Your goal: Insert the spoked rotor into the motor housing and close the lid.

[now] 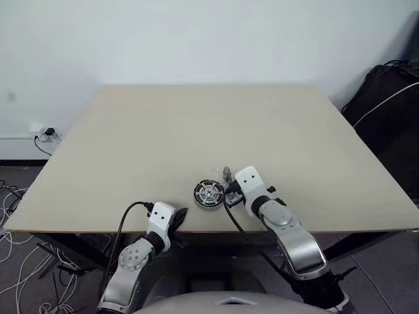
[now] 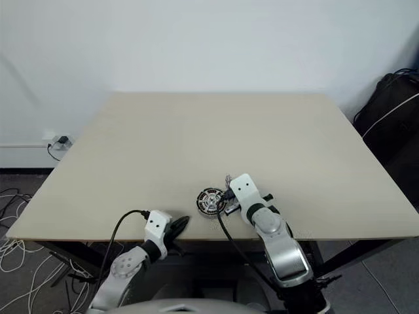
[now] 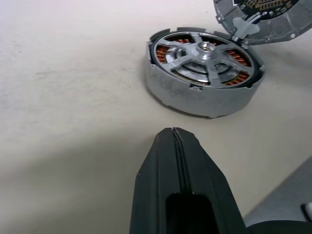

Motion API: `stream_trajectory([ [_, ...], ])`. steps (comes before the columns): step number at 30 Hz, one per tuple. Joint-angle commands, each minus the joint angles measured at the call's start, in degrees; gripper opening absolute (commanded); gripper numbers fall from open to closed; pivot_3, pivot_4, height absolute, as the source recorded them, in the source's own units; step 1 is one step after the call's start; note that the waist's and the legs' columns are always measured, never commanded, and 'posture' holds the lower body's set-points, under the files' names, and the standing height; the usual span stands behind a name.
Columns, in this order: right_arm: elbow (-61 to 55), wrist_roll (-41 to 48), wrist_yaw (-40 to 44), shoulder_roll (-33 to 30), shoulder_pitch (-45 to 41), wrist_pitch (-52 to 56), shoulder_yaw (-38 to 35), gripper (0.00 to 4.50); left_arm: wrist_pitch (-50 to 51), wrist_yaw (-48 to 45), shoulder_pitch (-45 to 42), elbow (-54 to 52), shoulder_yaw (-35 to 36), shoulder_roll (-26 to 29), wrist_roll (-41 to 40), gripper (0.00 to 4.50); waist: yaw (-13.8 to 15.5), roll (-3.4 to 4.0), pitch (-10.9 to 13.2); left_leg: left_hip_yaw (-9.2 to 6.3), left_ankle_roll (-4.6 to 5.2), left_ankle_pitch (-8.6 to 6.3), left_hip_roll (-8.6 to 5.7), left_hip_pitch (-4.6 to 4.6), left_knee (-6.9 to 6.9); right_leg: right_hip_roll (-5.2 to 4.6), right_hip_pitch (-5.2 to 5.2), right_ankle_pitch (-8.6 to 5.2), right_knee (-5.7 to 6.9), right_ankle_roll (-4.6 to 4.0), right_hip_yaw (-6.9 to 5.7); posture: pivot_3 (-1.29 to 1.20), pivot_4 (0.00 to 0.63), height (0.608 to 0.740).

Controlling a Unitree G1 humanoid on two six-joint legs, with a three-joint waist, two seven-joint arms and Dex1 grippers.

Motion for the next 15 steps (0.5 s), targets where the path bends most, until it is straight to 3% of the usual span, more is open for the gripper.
stream_trajectory([
  [1, -2.6, 1.0, 1.7, 0.1, -2.4, 1.1, 1.1, 0.02, -1.6, -0.1, -0.7, -0.4, 0.5, 0.1, -0.4, 0.0, 0.0, -0.01, 0.0, 0.0, 0.0, 0.0, 0.0, 0.0, 0.0, 0.0, 0.0, 0.0, 0.0, 0.0, 0.0, 0.0, 0.0, 0.74],
  [15, 2.2, 1.5, 1.9, 4.1, -5.6, 0.8, 4.8, 0.02, -6.5, -0.3, -1.6, 5.9, 1.1, 0.0, -0.3, 0.0, -0.1, -0.03, 0.0, -0.01, -0.01, 0.0, 0.0, 0.0, 0.0, -0.01, -0.02, 0.02, 0.01, 0.02, -0.01, 0.0, 0.0, 0.74],
])
